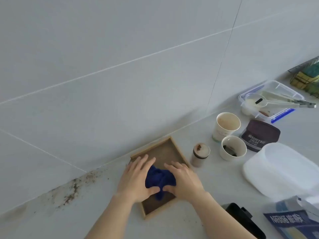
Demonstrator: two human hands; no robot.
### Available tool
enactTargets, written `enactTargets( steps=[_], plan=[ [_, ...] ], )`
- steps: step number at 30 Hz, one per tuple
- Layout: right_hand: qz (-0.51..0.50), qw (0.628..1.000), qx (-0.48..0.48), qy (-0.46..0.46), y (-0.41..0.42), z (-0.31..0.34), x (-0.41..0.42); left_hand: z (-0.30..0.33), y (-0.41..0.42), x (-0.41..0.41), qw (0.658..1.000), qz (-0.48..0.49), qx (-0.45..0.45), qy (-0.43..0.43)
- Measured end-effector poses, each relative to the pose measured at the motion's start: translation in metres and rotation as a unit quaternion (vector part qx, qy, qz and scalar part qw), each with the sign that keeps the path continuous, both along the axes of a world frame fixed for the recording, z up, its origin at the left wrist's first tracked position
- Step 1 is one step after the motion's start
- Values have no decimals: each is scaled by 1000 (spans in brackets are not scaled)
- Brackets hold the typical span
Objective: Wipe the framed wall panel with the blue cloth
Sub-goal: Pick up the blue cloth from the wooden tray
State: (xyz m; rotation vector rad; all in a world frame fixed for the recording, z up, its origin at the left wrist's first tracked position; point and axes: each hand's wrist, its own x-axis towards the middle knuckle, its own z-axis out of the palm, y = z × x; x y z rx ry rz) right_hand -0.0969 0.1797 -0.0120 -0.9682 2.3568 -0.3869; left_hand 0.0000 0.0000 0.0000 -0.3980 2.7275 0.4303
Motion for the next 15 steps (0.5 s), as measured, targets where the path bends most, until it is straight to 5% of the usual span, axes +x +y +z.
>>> enactTargets(
  steps=[15],
  plan=[
    [-33, 998, -50, 4, -7, 1, -13, 11, 4, -1, 997, 46, -57, 28]
  ],
)
